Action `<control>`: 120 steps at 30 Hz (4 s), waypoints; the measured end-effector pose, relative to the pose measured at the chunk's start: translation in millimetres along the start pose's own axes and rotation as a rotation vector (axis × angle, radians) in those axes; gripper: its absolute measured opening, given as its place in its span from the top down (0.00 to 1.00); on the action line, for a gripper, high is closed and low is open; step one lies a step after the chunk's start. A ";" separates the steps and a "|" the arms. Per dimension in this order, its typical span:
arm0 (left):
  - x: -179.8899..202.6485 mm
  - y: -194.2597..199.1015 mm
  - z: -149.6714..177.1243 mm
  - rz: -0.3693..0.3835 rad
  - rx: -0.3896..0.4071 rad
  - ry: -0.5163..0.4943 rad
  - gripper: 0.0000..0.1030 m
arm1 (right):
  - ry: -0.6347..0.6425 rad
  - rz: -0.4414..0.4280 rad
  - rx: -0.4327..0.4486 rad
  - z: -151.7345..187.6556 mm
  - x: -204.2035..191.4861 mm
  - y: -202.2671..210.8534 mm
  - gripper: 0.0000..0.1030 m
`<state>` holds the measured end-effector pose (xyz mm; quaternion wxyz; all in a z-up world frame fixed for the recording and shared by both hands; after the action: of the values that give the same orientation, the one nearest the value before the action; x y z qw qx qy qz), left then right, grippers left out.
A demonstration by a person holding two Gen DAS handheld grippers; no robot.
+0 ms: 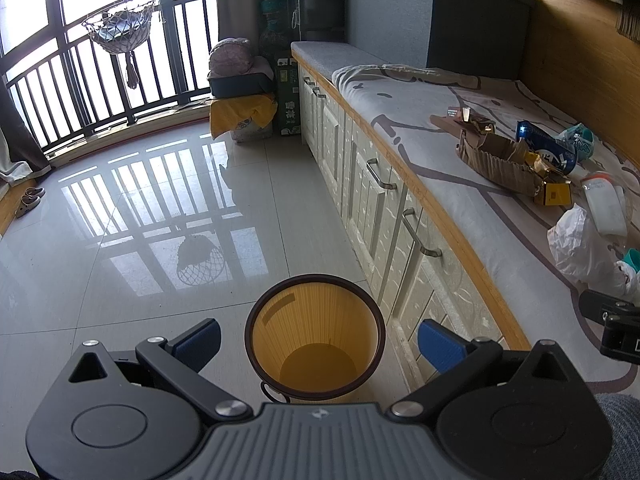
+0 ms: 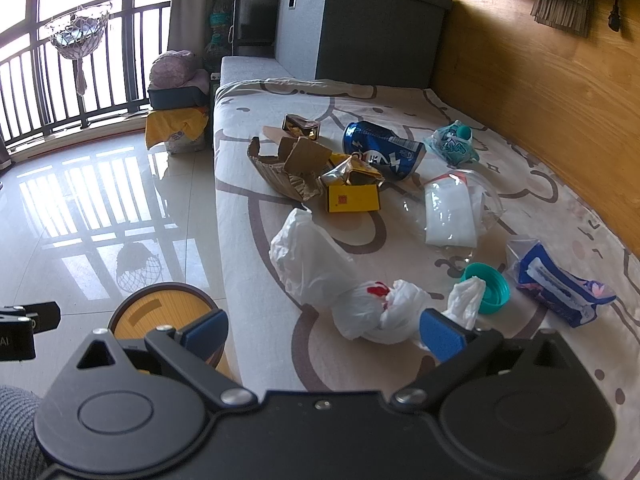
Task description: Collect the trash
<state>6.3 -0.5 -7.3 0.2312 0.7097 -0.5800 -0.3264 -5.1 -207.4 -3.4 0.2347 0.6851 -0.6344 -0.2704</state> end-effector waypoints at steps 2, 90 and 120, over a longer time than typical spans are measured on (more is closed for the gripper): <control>-0.2 -0.3 -0.2 0.000 -0.001 0.000 0.00 | 0.000 0.000 0.000 0.1 0.0 0.1 0.00; 205.3 -102.8 -130.0 0.312 0.013 0.134 0.00 | 0.466 -0.328 0.046 11.1 96.5 1.1 0.18; 203.2 -104.8 -130.3 0.319 0.033 0.090 0.49 | 0.435 -0.343 -0.147 -12.0 90.7 -21.3 0.63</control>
<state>195.2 -181.9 -32.4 0.2940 0.6262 -0.6797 -0.2437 23.2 -296.2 -15.3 0.3653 0.8055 -0.4228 -0.1977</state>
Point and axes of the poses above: each gripper's, at about its wrist camera, not at the fingertips, and y roughly against the way its jaws point, x to its right, z to its underside, the point moved 1 cm from there along -y, roughly the way its jaws point, and after that the axes turned 13 degrees about -z, right-handed, at the moved point
